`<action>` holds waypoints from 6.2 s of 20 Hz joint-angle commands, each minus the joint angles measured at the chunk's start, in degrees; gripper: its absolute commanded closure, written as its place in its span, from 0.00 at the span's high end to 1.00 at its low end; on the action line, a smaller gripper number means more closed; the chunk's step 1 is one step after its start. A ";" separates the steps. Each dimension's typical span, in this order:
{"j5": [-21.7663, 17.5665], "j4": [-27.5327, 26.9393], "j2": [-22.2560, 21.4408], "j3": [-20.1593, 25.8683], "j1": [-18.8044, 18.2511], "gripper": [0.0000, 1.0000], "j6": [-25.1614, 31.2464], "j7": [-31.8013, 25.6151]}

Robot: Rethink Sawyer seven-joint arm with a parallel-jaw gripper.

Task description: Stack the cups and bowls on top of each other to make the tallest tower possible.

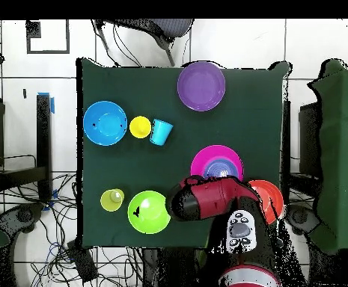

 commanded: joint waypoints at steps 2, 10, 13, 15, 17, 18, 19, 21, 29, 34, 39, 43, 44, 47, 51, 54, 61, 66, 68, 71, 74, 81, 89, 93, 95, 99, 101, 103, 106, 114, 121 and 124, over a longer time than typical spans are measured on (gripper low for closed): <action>-0.45 -3.29 3.06 5.00 -0.63 1.00 0.55 1.09; -0.03 -3.61 3.21 4.90 -0.44 1.00 2.21 0.86; 0.04 -3.30 3.02 5.11 -0.78 1.00 2.42 0.56; 0.89 -2.46 2.16 6.97 -2.35 1.00 4.15 -1.29; 1.29 -2.36 1.27 7.82 -2.93 1.00 5.33 -2.35; 1.55 -2.20 0.79 8.38 -3.34 1.00 5.60 -2.65; 1.73 -2.02 0.42 9.00 -3.89 1.00 5.32 -2.72; 2.06 -1.48 -0.35 10.18 -4.92 1.00 5.54 -3.11; 4.02 -1.17 -3.00 14.07 -7.88 1.00 9.49 -4.81; 3.84 0.13 -4.06 15.18 -8.92 1.00 8.71 -4.29; 3.68 0.74 -5.08 16.26 -9.72 1.00 8.22 -3.66; 3.81 1.29 -5.61 17.28 -10.71 1.00 8.34 -3.84; 3.83 1.44 -5.70 17.46 -10.86 1.00 8.35 -3.75; 3.87 1.38 -5.76 18.08 -11.37 1.00 8.76 -3.74; 5.05 1.90 -6.73 20.00 -13.10 1.00 10.01 -4.64; 6.59 1.97 -7.94 21.64 -14.73 1.00 11.47 -5.48; 7.87 0.01 -8.92 22.50 -15.16 1.00 13.86 -5.18; 8.76 -1.10 -9.14 23.02 -15.22 1.00 14.62 -4.68; 8.93 -1.59 -9.13 22.99 -15.03 1.00 14.73 -4.16; 9.09 -2.52 -8.84 22.87 -14.71 1.00 14.57 -3.12; 8.84 -3.58 -8.08 22.15 -13.64 1.00 13.82 -1.59; 8.99 -6.22 -6.41 19.63 -10.49 1.00 12.57 2.20; 9.81 -6.66 -6.66 18.97 -9.54 1.00 12.21 2.38; 10.62 -6.95 -6.78 19.26 -9.91 1.00 13.06 1.54; 10.85 -7.14 -6.65 19.15 -9.68 1.00 13.18 1.77; 11.04 -7.22 -6.62 19.04 -9.60 1.00 12.95 1.90; 11.09 -7.33 -6.59 18.93 -9.46 1.00 13.03 1.99; 11.12 -7.48 -6.58 18.78 -9.27 1.00 13.02 2.26; 11.32 -8.46 -6.33 18.50 -8.81 1.00 13.67 2.70; 12.55 -12.76 -3.48 18.19 -7.46 1.00 14.59 4.09; 17.30 -9.28 -4.41 27.37 -13.10 1.00 10.24 -1.03; 18.50 -8.48 -4.29 28.49 -12.93 1.00 9.24 -0.03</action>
